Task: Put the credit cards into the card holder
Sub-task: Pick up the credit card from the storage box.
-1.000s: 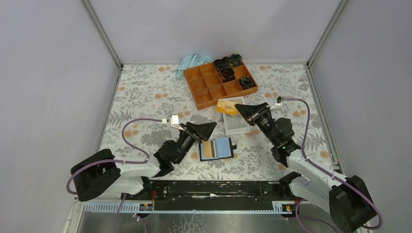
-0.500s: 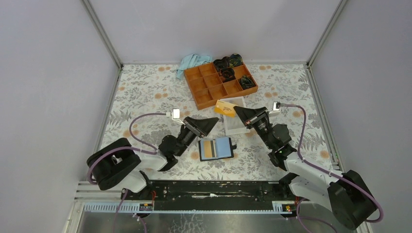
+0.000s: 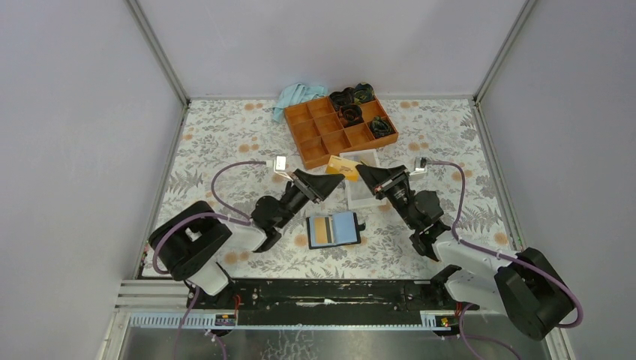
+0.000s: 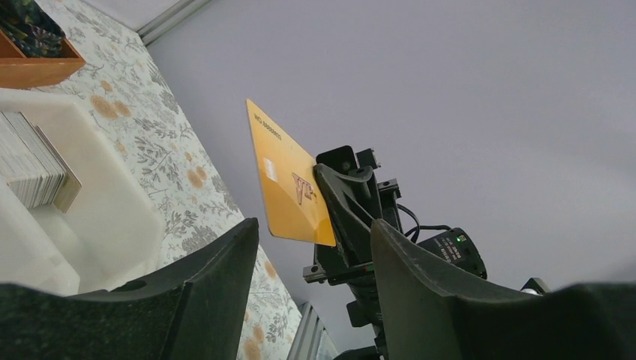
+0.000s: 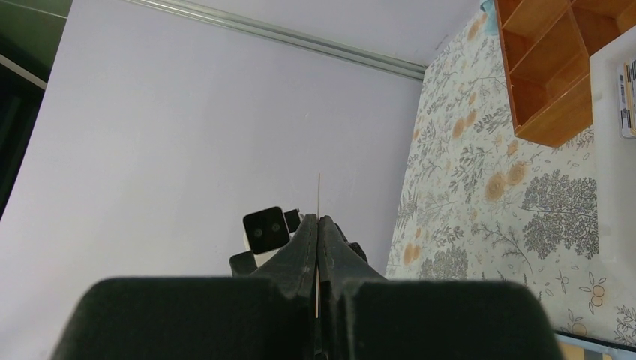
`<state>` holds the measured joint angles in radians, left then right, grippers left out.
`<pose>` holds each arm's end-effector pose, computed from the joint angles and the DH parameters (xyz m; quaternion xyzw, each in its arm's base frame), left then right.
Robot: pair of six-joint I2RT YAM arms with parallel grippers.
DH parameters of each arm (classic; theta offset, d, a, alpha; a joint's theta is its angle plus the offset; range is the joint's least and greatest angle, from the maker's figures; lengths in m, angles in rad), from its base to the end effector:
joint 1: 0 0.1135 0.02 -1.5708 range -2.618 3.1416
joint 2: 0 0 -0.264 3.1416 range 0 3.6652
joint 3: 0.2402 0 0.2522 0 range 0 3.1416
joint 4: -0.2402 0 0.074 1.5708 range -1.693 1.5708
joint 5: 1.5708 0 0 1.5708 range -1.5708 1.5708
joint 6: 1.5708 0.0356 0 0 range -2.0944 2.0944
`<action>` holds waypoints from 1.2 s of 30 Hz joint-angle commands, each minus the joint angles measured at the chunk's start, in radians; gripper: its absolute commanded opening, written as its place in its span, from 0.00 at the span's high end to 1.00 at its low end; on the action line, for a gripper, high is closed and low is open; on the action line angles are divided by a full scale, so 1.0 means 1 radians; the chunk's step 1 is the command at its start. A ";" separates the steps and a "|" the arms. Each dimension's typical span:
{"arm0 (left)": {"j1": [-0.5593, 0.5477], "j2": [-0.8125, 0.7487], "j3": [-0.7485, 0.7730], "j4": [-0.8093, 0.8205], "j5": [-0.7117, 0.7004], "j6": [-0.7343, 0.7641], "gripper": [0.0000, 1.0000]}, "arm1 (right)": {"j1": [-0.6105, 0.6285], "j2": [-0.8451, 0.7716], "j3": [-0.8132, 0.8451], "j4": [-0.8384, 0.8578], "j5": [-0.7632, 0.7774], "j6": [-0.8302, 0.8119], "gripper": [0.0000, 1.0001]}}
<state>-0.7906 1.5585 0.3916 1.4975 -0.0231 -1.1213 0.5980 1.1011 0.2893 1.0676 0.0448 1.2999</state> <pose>0.1918 -0.1926 0.2114 -0.1049 0.5716 -0.6609 0.4749 0.1816 0.1218 0.2402 0.2267 0.5676 0.6352 0.4721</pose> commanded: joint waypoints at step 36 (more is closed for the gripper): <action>0.030 0.048 0.033 0.104 -0.035 -0.018 0.85 | 0.088 -0.086 -0.031 0.000 0.119 -0.053 1.00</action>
<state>-0.7715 1.6218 0.4408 1.5349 -0.0120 -1.1557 0.6613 1.0359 0.2630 1.0439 0.1425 1.2675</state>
